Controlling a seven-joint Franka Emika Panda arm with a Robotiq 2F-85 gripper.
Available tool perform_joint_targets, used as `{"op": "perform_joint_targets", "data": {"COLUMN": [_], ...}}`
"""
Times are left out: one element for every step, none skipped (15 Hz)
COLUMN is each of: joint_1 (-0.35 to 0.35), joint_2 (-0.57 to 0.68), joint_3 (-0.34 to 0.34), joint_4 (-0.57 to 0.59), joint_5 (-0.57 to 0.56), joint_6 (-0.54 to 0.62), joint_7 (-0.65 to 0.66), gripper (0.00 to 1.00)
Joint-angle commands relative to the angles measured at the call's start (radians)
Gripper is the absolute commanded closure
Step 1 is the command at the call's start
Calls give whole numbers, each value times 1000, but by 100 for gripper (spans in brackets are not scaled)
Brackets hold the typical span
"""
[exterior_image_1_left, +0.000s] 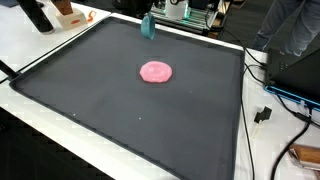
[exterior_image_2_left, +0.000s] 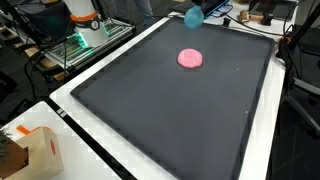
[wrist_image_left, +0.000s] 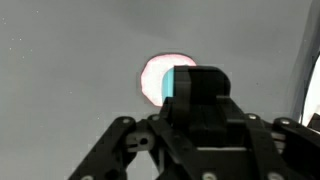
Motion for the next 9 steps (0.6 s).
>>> {"op": "perform_joint_targets", "data": {"joint_1": [-8,-24,-42,-51,-71,-88,-106,-125,-145], "joint_2": [1,21,34,40,49,58,68,80,92], "joint_3": [9,9,10,10,11,10,9,9,10], "joint_4": [2,25,37,40,46,53,59,68,74], "joint_5": [-2,35,77,99,142,168,187,213,238], "joint_6": [-2,-23,-28,-23,-32,-42,-50,-69,-82], "joint_7": [2,-42,-103,-146,-219,-281,-352,-410,-469], "gripper": [75,75,75,75,75,75,75,75,75]}}
